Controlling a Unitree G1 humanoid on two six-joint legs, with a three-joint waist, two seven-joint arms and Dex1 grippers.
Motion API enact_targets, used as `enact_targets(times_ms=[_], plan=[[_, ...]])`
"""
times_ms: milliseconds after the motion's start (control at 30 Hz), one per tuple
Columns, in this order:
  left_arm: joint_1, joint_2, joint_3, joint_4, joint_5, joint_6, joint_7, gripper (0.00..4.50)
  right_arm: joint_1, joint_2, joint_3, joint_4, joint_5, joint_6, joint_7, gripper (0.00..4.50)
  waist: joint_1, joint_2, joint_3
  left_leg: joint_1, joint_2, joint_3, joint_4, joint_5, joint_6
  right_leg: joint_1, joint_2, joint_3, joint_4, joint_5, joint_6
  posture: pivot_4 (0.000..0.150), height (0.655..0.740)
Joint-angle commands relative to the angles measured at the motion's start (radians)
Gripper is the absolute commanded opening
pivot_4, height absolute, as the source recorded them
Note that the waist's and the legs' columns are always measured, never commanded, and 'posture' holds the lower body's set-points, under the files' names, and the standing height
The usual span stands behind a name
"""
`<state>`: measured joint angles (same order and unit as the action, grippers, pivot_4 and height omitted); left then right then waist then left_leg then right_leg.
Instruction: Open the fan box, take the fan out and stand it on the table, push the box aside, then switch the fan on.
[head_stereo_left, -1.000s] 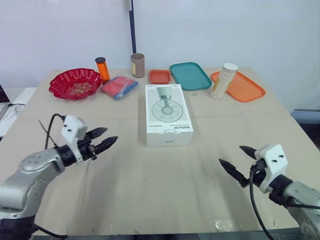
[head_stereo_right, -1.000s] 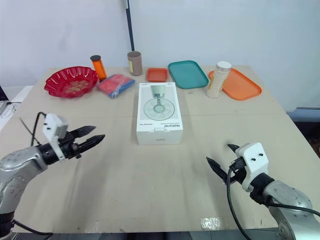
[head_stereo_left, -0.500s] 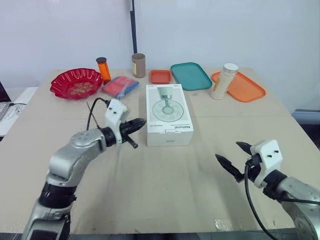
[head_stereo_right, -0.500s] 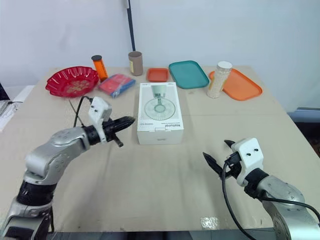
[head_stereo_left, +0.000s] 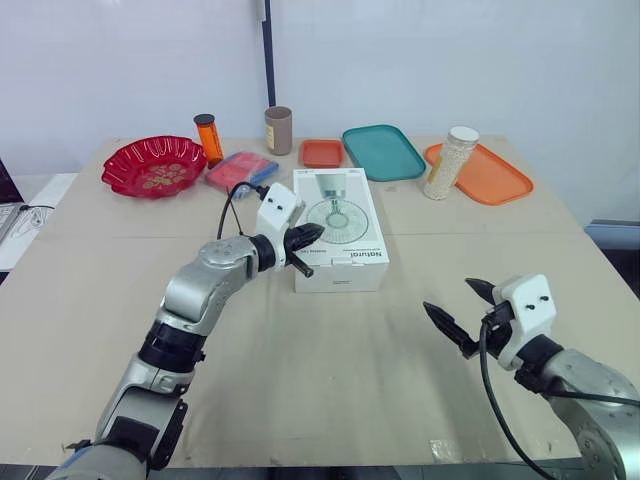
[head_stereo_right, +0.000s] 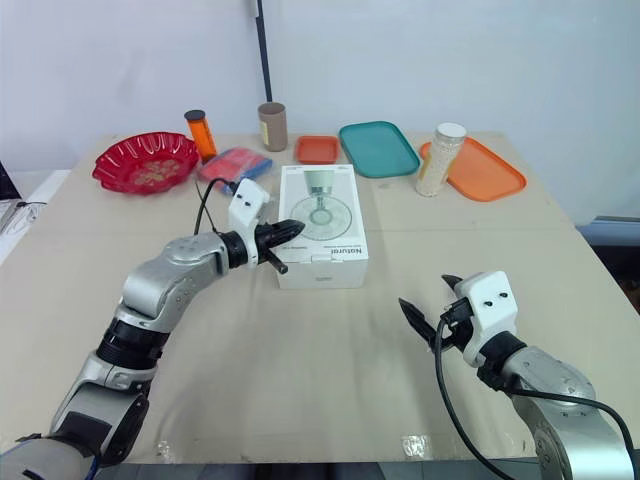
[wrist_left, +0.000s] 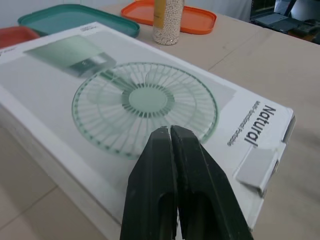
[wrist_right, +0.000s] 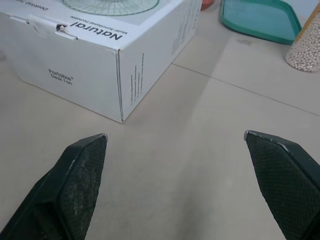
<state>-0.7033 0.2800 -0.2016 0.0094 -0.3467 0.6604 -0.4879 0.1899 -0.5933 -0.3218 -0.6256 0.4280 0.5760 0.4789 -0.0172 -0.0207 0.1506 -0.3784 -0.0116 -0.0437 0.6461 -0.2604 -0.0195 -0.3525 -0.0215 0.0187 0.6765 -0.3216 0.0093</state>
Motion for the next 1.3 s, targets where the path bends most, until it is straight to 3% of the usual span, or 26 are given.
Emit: enact_targets(times_ms=[33,467,533,633,667,700,833,1233,1300], plan=[[-0.030,-0.020,-0.009,0.041,0.039,0.013,0.011,0.15,-0.005,0.006,-0.009,-0.042,0.012,0.001,-0.010,4.50,-0.001,0.000,0.000,0.000,0.000,0.000,0.000,0.000,0.000,0.000,0.000,0.000,0.000,0.000,0.000,0.150,0.7382],[-0.044,-0.044,0.001,0.085,0.091,0.033,-0.003,0.15,-0.081,-0.004,-0.010,-0.121,0.086,0.079,-0.027,4.50,-0.001,0.000,0.000,0.000,0.000,-0.001,0.002,0.000,0.000,0.000,0.000,0.000,0.001,0.000,0.000,0.150,0.7382],[-0.043,-0.041,0.004,0.086,0.096,0.035,-0.003,0.11,-0.111,-0.012,0.007,-0.141,0.102,0.103,-0.030,4.11,-0.001,0.000,0.000,0.000,0.000,-0.001,0.002,0.000,0.000,0.000,0.000,0.000,0.001,0.000,0.000,0.150,0.7382],[-0.042,-0.040,0.007,0.084,0.099,0.037,-0.003,0.11,-0.140,-0.024,0.045,-0.162,0.101,0.124,-0.029,2.88,-0.002,0.000,0.000,0.000,0.000,-0.001,0.002,0.000,0.000,0.000,0.000,0.000,0.001,0.000,0.000,0.150,0.7382],[-0.041,-0.039,0.006,0.083,0.101,0.037,-0.003,0.11,-0.145,-0.025,0.052,-0.167,0.103,0.129,-0.031,2.69,-0.001,0.000,0.000,0.000,0.000,-0.001,0.002,0.000,0.000,0.000,0.000,0.000,0.001,0.000,0.000,0.150,0.7382],[-0.041,-0.040,0.008,0.082,0.102,0.038,-0.002,0.11,-0.149,-0.024,0.058,-0.171,0.107,0.135,-0.033,2.03,-0.001,0.000,0.000,-0.001,0.000,-0.001,0.002,0.000,0.000,0.000,0.000,0.000,0.001,0.000,0.001,0.150,0.7382],[-0.037,-0.038,0.012,0.076,0.106,0.038,-0.004,0.11,-0.161,-0.030,0.081,-0.176,0.106,0.138,-0.028,0.07,-0.001,0.000,0.000,-0.001,0.000,-0.001,0.002,0.000,0.000,0.000,0.000,0.000,0.001,0.000,0.001,0.150,0.7382],[-0.043,-0.044,0.015,0.086,0.117,0.033,-0.009,0.11,-0.273,-0.060,0.249,-0.136,0.027,0.120,-0.005,0.02,-0.003,0.000,0.000,-0.001,0.000,-0.002,0.003,0.000,0.000,0.000,0.000,0.000,0.002,-0.001,0.001,0.150,0.7382],[-0.042,-0.050,0.016,0.088,0.116,0.033,-0.008,0.11,-0.327,-0.058,0.338,-0.094,-0.047,0.097,-0.012,0.87,-0.006,0.000,0.000,-0.001,0.000,-0.002,0.004,0.000,0.000,0.000,0.000,0.000,0.002,-0.001,0.001,0.150,0.7382]])
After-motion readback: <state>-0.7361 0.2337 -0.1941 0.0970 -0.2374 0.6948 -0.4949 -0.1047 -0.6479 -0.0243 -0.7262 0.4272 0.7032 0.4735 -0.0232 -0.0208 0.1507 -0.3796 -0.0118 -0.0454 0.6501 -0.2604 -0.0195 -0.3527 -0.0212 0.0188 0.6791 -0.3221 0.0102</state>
